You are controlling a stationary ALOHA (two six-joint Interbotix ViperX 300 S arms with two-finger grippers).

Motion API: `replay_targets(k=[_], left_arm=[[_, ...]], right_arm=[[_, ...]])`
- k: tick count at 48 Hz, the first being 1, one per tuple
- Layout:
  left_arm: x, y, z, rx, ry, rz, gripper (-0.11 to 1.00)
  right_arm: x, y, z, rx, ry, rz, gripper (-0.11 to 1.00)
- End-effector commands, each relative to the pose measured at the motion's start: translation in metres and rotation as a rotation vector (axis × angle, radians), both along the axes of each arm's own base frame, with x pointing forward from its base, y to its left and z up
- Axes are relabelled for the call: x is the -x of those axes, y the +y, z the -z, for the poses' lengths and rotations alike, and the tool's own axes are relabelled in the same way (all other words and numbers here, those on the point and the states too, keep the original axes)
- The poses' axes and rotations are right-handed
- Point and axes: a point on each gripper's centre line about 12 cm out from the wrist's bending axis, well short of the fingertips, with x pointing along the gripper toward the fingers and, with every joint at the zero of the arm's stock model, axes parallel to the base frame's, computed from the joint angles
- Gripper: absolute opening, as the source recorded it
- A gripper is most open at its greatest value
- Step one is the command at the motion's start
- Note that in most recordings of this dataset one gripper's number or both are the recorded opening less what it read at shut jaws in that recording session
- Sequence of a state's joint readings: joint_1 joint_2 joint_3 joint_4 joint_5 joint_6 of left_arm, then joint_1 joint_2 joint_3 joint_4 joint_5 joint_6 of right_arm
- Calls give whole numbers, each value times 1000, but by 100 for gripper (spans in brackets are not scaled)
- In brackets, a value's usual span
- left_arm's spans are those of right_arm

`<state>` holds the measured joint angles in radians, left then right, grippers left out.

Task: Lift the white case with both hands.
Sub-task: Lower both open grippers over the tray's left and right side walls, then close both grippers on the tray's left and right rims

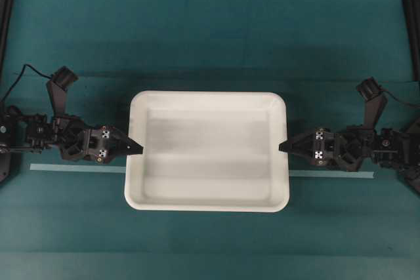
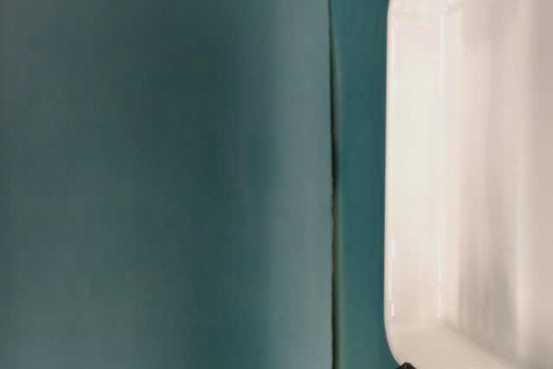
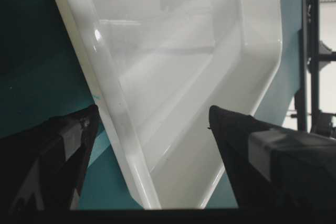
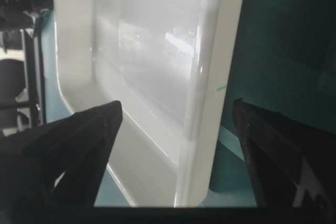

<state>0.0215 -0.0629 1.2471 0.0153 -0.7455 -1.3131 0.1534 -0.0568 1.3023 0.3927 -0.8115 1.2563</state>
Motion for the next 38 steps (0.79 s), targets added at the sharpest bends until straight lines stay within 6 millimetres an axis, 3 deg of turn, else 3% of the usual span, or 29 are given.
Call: replay_targets(k=[1, 17, 30, 38], left_arm=[[-1, 0, 3, -3, 5, 3, 92], [5, 0, 1, -3, 0, 3, 92], [7, 1, -1, -3, -2, -3, 91], [7, 1, 0, -6, 0, -2, 79]], right_arm=[[-4, 1, 4, 5, 8, -1, 90], [-3, 1, 5, 0, 18, -1, 88], [-3, 0, 6, -8, 32, 12, 77], [-3, -1, 7, -15, 45, 26, 66]])
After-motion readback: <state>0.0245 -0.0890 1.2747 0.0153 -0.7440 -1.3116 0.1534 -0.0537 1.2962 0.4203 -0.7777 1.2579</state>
